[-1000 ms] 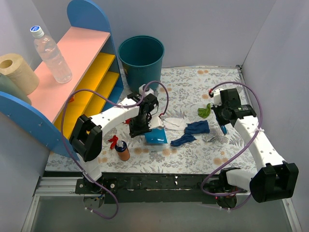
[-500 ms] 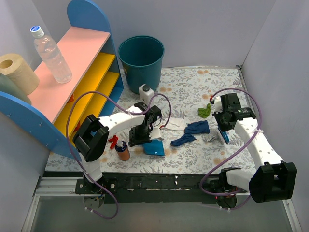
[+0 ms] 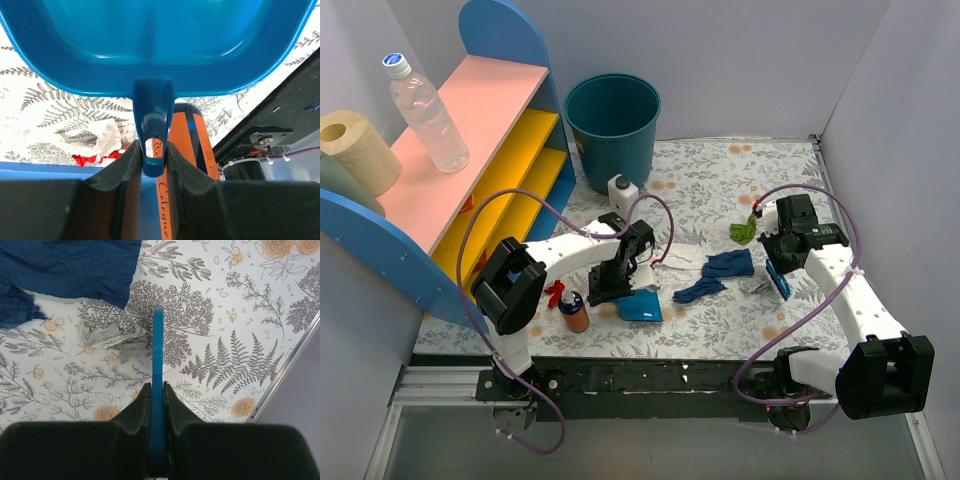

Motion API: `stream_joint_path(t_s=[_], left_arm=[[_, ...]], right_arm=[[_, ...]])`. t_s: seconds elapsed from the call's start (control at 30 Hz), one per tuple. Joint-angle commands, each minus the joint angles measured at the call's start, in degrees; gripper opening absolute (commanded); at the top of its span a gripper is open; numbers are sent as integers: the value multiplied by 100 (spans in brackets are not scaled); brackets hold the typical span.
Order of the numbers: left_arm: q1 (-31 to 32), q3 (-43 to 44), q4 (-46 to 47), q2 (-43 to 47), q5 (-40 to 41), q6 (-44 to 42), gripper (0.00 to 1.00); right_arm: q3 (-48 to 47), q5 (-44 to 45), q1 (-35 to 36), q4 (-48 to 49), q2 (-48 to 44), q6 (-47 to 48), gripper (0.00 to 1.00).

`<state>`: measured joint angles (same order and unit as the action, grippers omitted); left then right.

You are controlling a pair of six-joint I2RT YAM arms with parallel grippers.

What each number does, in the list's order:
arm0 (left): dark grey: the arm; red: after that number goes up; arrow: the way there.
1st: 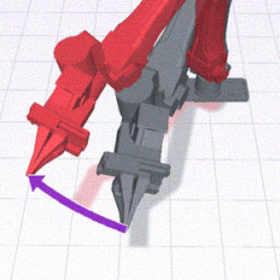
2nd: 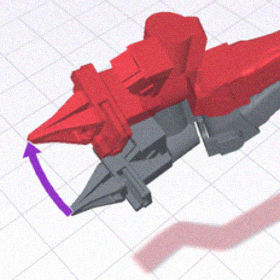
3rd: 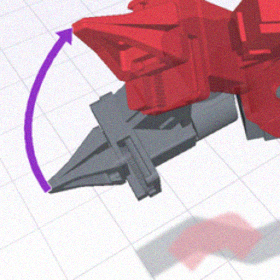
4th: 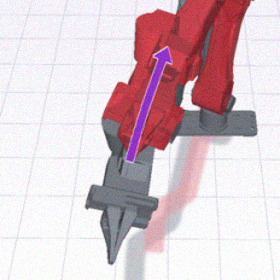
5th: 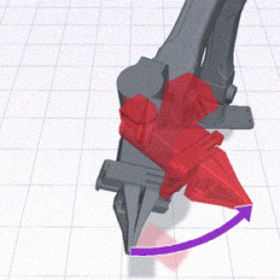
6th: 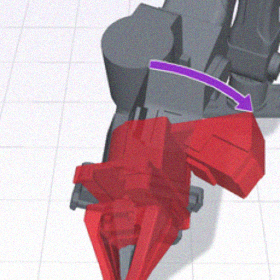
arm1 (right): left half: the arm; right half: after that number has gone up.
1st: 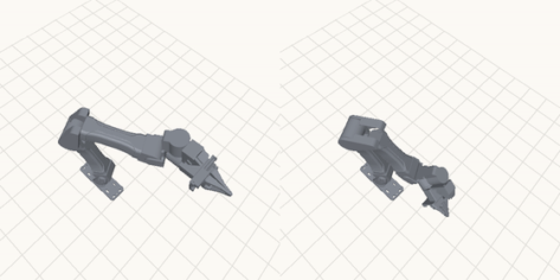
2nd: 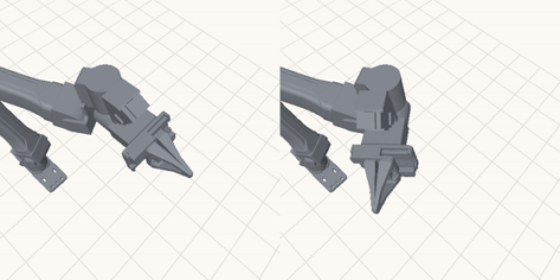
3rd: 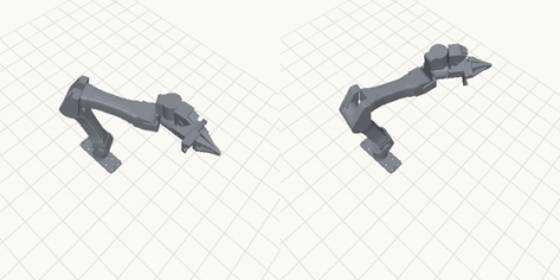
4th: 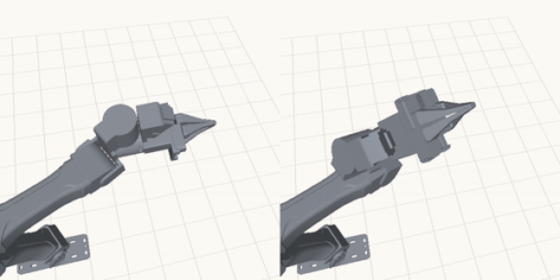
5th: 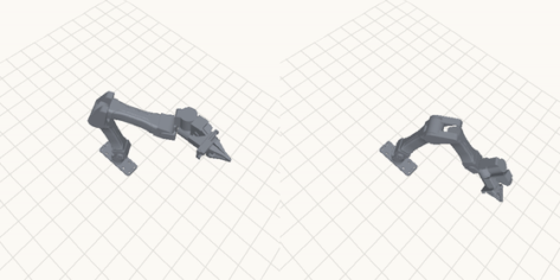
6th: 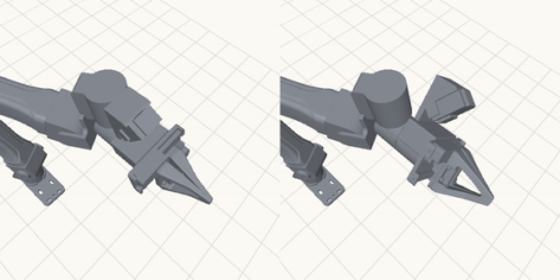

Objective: Sweep away the paper scraps from the table

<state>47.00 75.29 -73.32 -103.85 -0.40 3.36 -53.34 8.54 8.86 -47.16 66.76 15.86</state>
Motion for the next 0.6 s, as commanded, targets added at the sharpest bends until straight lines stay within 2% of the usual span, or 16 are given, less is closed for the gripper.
stream_joint_path(t_s=[0.0,0.57], left_arm=[[37,-23,11,111,-171,51,0],[46,-137,19,128,-179,148,0]], right_arm=[[61,-89,-7,-4,-102,-21,1],[17,-168,-7,22,-23,-12,1]])
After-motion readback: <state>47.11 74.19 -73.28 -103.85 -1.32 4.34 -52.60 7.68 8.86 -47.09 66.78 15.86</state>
